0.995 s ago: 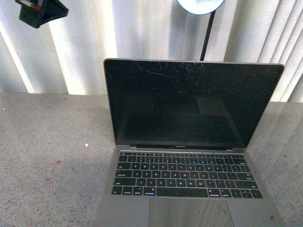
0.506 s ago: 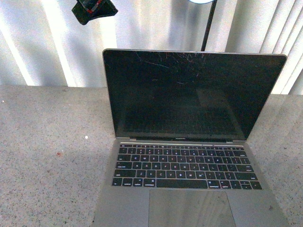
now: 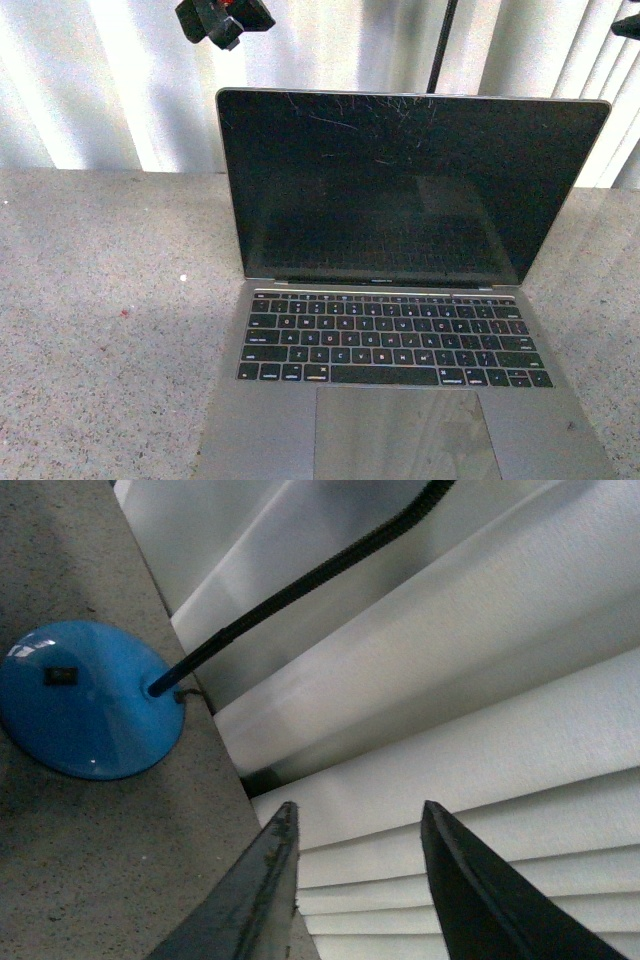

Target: Close laptop

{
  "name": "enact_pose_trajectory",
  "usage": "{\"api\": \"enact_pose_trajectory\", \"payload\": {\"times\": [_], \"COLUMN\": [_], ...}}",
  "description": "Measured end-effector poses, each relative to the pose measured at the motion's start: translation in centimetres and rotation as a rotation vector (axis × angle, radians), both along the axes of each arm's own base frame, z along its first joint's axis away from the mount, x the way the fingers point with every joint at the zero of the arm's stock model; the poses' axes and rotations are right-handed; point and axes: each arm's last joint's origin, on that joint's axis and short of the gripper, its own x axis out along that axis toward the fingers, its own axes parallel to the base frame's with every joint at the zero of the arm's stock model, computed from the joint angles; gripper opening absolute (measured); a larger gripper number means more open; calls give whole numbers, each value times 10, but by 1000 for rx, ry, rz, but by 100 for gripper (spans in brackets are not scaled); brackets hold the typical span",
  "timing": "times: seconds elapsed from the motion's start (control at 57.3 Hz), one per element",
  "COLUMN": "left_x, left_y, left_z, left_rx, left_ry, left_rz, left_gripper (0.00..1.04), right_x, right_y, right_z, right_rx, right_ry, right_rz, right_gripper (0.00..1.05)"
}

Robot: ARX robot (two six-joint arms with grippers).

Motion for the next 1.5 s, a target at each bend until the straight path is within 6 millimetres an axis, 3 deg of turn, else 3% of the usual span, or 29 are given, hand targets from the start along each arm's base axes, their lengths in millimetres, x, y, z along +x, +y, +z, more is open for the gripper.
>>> {"api": "enact_pose_trajectory", "payload": {"times": [0.174, 0.227, 0.576, 1.03, 1.501], "left_x": [-4, -7, -8, -3, -8], "left_y": [-3, -3, -14, -29, -39], "left_z": [-7, -10, -3, -18, -25], "left_rx": [29, 60, 112, 173, 206], "left_ry": [49, 82, 81, 65, 67], "left_rz": [-52, -68, -136, -171, -204], "left_gripper": [16, 3, 4, 4, 4], "right_x": [-3, -5, -12, -12, -18], "right_y": [2, 3, 12, 17, 19], "right_z": [-5, -10, -14, -10, -21], "right_rx": [4, -2, 34, 45, 67], "right_ry": [48, 93, 194, 219, 299], "right_rz": [35, 50, 137, 155, 158], "right_gripper": [2, 3, 3, 3, 3]}}
